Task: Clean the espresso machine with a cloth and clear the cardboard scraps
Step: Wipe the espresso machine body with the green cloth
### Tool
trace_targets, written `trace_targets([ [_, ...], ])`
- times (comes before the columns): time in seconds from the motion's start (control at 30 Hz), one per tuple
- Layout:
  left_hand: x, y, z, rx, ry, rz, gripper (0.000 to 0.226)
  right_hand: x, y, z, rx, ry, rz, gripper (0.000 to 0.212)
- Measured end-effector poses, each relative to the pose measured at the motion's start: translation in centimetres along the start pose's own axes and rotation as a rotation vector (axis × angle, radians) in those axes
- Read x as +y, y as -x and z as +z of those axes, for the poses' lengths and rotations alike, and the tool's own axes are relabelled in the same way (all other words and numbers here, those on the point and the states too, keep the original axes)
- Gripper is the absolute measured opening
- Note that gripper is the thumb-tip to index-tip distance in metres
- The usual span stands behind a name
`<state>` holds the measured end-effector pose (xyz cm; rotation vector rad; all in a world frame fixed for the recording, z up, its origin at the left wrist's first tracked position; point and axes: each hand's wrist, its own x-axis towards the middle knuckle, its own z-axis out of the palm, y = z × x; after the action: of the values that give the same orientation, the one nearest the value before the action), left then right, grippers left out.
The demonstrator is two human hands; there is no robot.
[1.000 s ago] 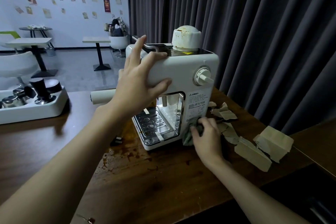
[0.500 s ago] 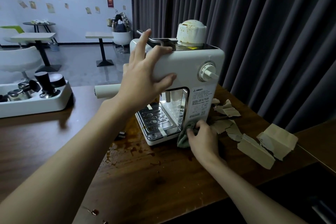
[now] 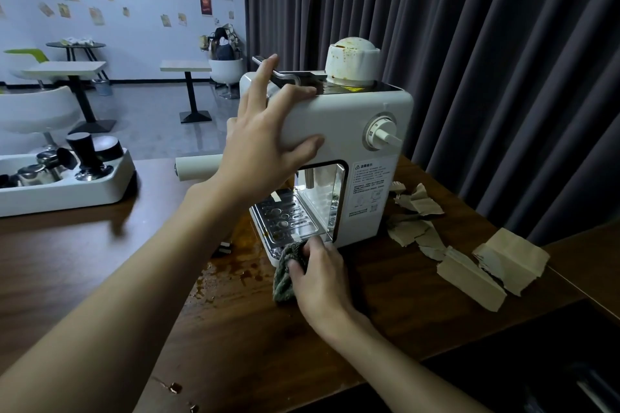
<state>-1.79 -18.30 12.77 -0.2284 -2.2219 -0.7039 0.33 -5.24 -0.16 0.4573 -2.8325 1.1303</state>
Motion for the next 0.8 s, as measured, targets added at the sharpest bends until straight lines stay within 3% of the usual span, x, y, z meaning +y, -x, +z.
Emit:
trace_targets([
  [0.23, -0.3, 0.0, 0.0, -0.007, -0.002, 0.004, 0.052, 2.1, -2.1, -2.5, 0.102, -0.035, 0.028, 0.019],
  [0.4, -0.5, -0.2, -0.1, -0.020, -0.011, 0.016, 0.052, 3.7, -2.5, -3.0, 0.069, 0.001, -0.025, 0.013],
  [0.8, -0.7, -0.2, 0.0, -0.024, -0.012, 0.029, 0.052, 6.3, -4.7, -5.7, 0.334, -0.102, 0.138, 0.018],
])
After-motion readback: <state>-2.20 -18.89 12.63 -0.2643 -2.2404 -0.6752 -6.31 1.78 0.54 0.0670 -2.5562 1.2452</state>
